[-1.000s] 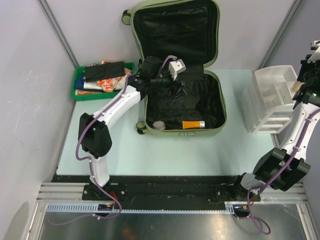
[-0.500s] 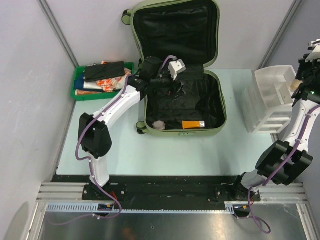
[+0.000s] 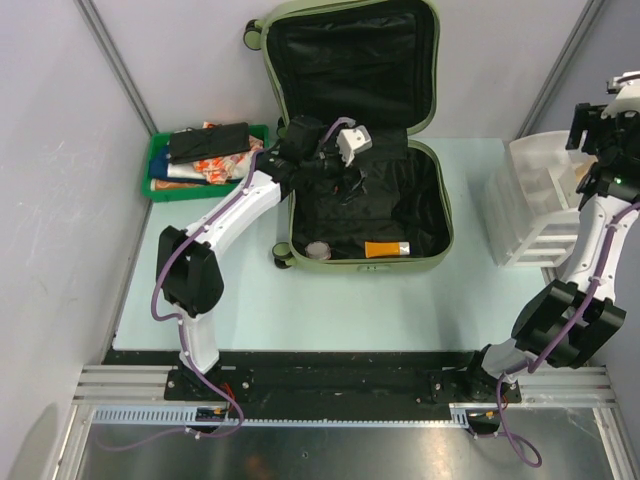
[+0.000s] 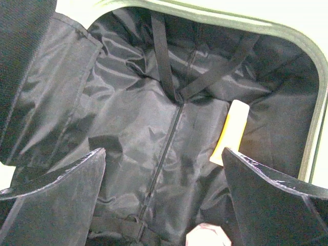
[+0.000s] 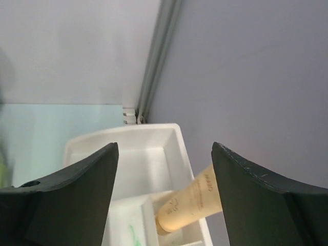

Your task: Open, take out, and arrange the luggage

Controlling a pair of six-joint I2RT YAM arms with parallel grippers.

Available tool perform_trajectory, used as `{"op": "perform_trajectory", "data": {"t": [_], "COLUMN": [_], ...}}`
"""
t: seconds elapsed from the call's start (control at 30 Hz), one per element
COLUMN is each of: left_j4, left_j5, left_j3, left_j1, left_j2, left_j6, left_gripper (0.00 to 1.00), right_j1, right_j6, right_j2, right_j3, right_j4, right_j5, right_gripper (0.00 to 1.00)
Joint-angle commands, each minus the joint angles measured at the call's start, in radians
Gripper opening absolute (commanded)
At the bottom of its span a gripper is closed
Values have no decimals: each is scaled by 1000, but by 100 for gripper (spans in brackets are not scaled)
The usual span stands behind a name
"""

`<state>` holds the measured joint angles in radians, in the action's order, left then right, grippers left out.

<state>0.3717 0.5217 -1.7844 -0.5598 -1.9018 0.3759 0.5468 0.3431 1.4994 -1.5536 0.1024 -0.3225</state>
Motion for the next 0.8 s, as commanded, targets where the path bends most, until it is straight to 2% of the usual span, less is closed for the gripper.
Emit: {"op": "perform_trajectory", "data": {"t": [0.0,0.23,0.37,0.43,0.63,0.77], "left_j4": [107,231,257,257,259,259], "left_j5": [17,54,57,66,207,161], "left_j3": [-23,-26,-7,-9,-64,-110], "left_j1": [1,-35,-107,-138,-189,-216], "left_j2": [23,-86,-161,-193,-310,-400], "left_j6": [139,303,454,477,480,468], "left_gripper": [100,95,93,91,90,84], "right_j1": [-63,-205,-277,-295,-327,-326], "right_j6": [-23,-42,-68,-64,-53,-47], "right_j2": [-36,-74,-85,-88,-88,-77], "right_j3": [-74,-66,-43,-30,-14,-16], "right_j4": [-1,62,109,129,175,187], "right_j5": [-13,-20,-12,-6,13,14], "right_gripper": [80,89,96,97,98,98]}}
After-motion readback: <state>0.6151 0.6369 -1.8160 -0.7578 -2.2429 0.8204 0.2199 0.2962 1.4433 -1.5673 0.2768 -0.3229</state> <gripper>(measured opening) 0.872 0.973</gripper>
